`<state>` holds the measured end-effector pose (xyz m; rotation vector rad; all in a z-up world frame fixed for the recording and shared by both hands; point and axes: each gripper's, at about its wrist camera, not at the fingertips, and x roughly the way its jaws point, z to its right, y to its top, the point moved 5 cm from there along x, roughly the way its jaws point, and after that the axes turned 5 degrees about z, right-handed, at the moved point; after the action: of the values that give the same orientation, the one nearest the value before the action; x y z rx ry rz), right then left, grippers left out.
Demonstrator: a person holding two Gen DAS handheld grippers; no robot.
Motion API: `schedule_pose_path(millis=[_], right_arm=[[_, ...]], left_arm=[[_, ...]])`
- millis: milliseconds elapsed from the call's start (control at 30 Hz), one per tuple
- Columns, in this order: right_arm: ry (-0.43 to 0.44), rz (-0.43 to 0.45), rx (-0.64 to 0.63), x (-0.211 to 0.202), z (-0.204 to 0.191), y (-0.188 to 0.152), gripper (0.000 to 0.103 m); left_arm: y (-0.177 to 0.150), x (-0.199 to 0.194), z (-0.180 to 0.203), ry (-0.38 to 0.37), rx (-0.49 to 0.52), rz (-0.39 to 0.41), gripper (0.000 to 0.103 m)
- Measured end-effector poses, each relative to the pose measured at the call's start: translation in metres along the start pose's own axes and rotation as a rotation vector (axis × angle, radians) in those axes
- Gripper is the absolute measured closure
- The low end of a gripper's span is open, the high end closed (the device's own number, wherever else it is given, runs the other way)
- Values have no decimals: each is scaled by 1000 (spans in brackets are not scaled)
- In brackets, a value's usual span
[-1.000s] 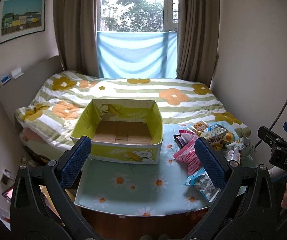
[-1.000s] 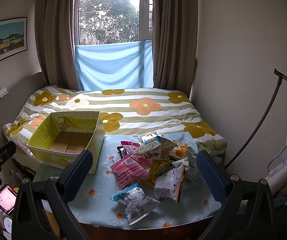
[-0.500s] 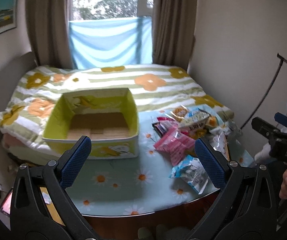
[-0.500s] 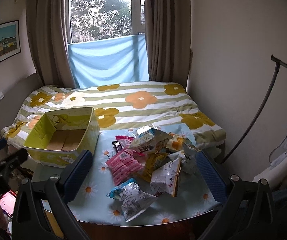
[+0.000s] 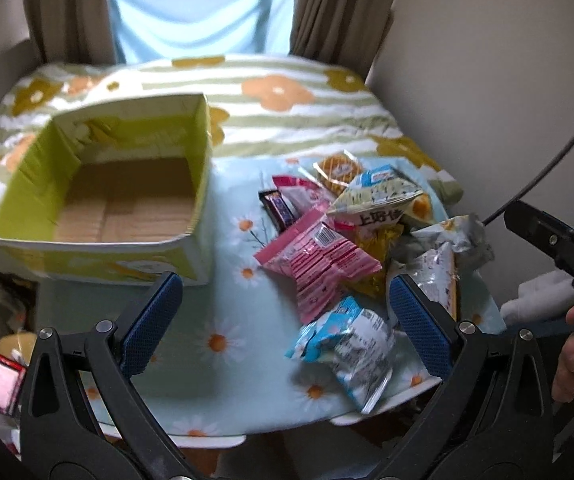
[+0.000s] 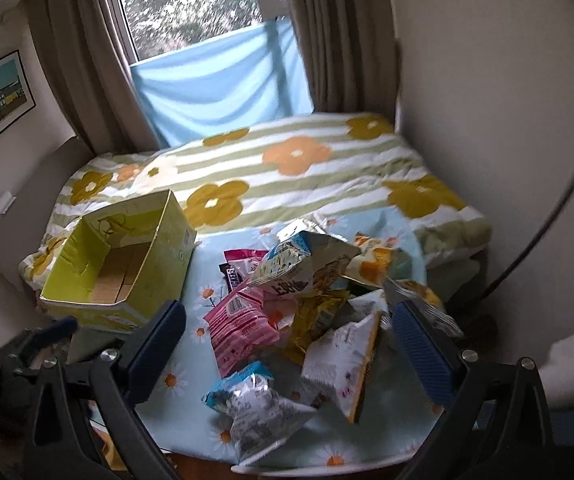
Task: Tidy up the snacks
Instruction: 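Reach the left tool to the pink biscuit pack while the right tool reaches the blue-white chip bag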
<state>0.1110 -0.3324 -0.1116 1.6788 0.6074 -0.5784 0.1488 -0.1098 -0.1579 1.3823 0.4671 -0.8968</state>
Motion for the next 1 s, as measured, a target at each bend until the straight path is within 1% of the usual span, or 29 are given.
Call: schedule_pose_path(millis=[133,300,400,567,600,733,867,900,933,1000], right_arm=[[47,-71,-33,47,14,11,0],[121,-198,-39,105,23,14,0],[147,-255,-26,131,25,11,0],[174,-334,-2,166,22,2,2],[175,-347,1,171,21,0,5],[170,-388,24,189,21,-5,11],[169,-388,39,197,20,-5,16],[169,-390,45,199,20,-6,21],[168,-397,53,201,20,-7,30],[170,-411,67,205,21,-9,39]], left_arm=[[1,54,11,16,-49,-93,1],[-4,113,21,47,-126,-180,1],[-8,135,23,66,-164,-213,1],[-11,164,22,99,-189,-260,1],[-11,167,21,103,-191,-268,1],[-11,181,22,105,-195,-290,1],[-9,189,24,102,-193,-306,1],[-9,191,25,103,-187,-309,1],[-10,194,26,102,-182,-317,1],[-13,198,25,92,-194,-336,1]])
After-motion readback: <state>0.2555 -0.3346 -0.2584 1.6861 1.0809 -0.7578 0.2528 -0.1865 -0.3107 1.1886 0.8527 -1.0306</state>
